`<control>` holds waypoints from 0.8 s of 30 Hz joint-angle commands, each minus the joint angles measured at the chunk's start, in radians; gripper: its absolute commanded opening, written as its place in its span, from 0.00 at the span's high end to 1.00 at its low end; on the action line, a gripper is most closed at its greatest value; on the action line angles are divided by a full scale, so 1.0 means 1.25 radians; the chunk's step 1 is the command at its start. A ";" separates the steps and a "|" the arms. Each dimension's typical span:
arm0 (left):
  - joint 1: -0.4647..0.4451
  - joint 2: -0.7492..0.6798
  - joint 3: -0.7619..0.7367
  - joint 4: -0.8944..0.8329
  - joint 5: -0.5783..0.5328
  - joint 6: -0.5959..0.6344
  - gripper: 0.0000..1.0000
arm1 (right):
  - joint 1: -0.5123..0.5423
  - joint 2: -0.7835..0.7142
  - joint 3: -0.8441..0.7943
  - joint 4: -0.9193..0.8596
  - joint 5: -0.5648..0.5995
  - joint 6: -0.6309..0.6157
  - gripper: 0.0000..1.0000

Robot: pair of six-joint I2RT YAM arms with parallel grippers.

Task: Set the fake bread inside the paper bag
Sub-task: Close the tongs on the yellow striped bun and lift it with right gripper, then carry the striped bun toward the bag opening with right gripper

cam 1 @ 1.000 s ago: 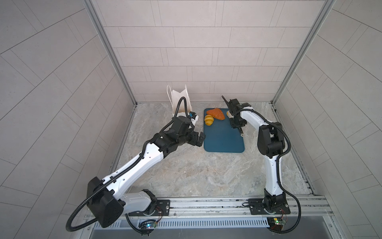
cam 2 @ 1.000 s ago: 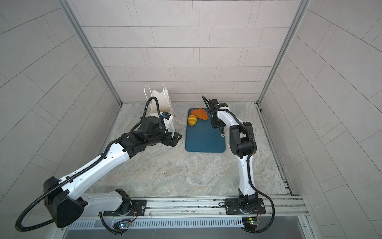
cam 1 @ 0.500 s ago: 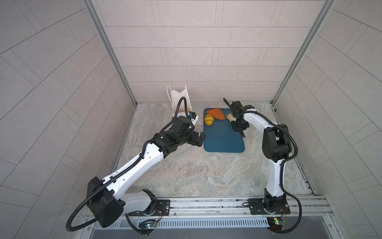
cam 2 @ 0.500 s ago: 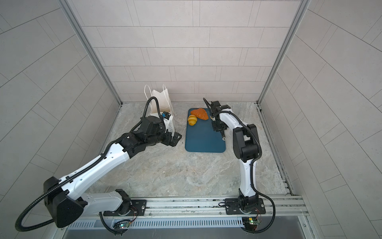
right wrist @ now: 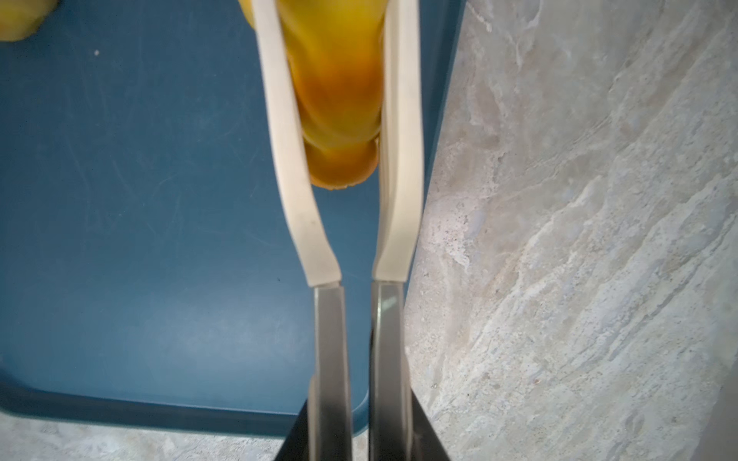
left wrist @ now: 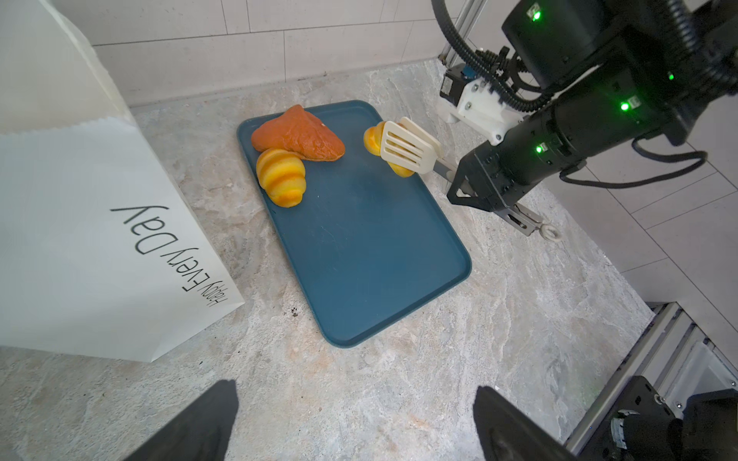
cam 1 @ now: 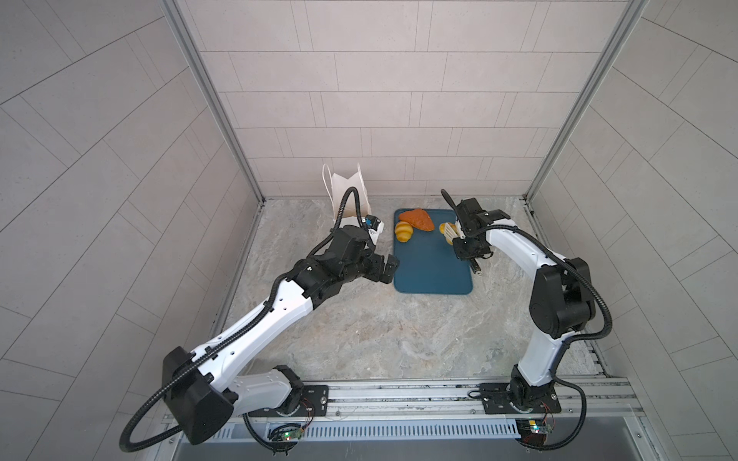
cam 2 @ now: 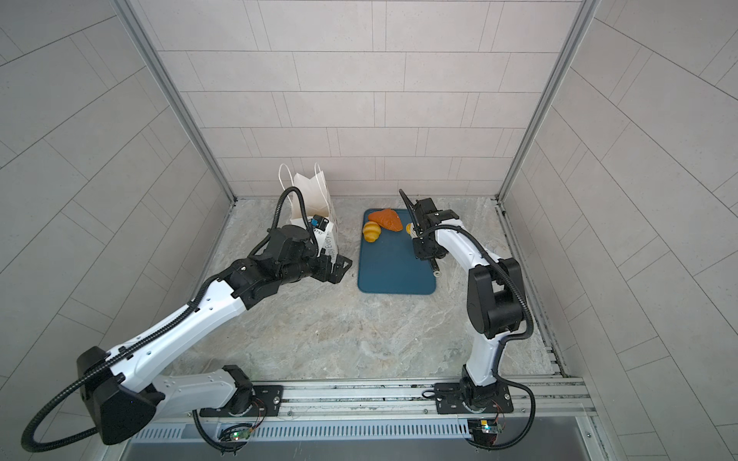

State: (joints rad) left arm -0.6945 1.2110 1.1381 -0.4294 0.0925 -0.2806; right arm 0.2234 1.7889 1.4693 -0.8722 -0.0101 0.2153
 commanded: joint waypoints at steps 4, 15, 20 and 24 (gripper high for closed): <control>-0.002 -0.032 -0.004 -0.013 -0.043 -0.002 0.00 | 0.034 -0.116 -0.044 0.033 -0.033 0.034 0.72; 0.041 -0.083 0.001 -0.047 -0.068 0.002 0.00 | 0.114 -0.231 -0.087 0.050 -0.062 0.074 0.71; 0.073 -0.115 -0.002 -0.056 -0.065 0.001 0.00 | 0.150 -0.271 -0.095 0.054 -0.075 0.091 0.71; 0.094 -0.133 0.003 -0.068 -0.063 0.004 0.00 | 0.178 -0.300 -0.099 0.062 -0.092 0.107 0.71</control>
State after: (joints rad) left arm -0.5915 1.0676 1.1381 -0.4885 0.0238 -0.2802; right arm 0.4244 1.4689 1.3479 -0.8268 -0.1093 0.3195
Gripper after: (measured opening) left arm 0.998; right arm 0.293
